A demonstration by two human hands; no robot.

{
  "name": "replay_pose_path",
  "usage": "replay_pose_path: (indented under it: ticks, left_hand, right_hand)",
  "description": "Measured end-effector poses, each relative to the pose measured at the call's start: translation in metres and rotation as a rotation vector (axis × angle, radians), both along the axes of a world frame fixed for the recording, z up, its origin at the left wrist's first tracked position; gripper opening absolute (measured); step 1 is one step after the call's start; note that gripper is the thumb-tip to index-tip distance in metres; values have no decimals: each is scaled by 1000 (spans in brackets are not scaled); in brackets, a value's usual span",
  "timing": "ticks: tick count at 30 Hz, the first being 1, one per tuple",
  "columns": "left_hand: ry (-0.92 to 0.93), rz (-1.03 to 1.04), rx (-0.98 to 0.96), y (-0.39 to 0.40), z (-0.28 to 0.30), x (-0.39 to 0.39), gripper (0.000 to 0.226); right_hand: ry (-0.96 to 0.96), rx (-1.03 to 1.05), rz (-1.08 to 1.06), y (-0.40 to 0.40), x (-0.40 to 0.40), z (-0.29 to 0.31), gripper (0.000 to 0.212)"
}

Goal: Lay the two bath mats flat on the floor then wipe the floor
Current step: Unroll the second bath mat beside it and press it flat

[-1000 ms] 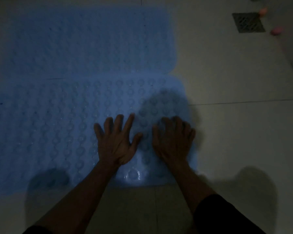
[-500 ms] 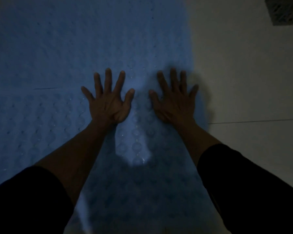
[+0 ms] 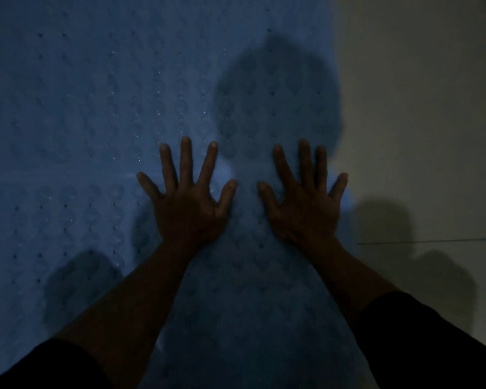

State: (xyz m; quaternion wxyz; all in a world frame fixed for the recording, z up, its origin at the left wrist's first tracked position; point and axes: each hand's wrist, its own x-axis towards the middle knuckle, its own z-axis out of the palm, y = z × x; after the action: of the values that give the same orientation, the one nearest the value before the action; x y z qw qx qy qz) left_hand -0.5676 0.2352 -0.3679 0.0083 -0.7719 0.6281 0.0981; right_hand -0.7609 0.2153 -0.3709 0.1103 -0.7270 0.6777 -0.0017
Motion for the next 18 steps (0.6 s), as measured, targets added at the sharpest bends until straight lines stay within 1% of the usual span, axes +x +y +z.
replay_pose_path:
  ticks: [5,9,14,18]
  left_hand:
    - [11,10,47,-2,3,0,72]
    - [12,-1,41,-1,4,0,72]
    - [10,16,20,-2,1,0,73]
    - [48,0,52,1,0,3,72]
  right_hand:
    - [-18,42,10,-2,0,0,69]
    - [-18,54,7,-3,-1,1,69]
    - [3,-18,11,0,0,-1,68]
    - [-21,108,11,-2,0,2,69]
